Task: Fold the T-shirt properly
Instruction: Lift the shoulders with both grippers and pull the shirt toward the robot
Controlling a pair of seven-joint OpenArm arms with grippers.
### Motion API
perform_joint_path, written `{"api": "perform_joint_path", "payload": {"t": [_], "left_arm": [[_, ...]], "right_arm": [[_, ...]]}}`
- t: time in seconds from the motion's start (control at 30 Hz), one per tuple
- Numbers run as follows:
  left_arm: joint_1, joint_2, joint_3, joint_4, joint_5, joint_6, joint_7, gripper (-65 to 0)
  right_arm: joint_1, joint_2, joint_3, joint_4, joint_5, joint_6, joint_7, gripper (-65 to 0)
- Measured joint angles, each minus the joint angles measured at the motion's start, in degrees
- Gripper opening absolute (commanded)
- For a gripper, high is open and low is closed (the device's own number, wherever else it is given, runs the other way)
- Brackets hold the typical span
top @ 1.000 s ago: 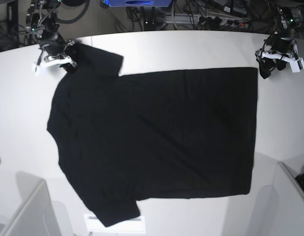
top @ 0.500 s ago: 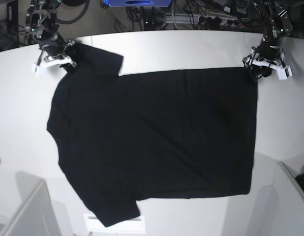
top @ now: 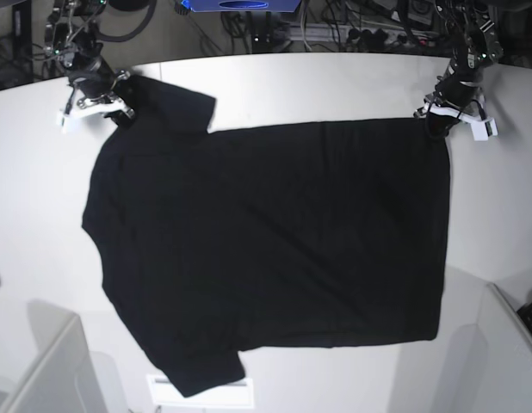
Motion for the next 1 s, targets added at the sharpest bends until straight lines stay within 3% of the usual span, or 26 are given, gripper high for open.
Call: {"api": "perform_joint_path", "payload": {"t": [1.0], "left_arm": [[13.86, -0.33, -0.37, 11.28, 1.07, 0.39, 0.81, -65.0]], "right_arm": [[-10.97, -0.15, 0.00, 7.69, -0.79, -0.66, -1.01, -65.0]]}}
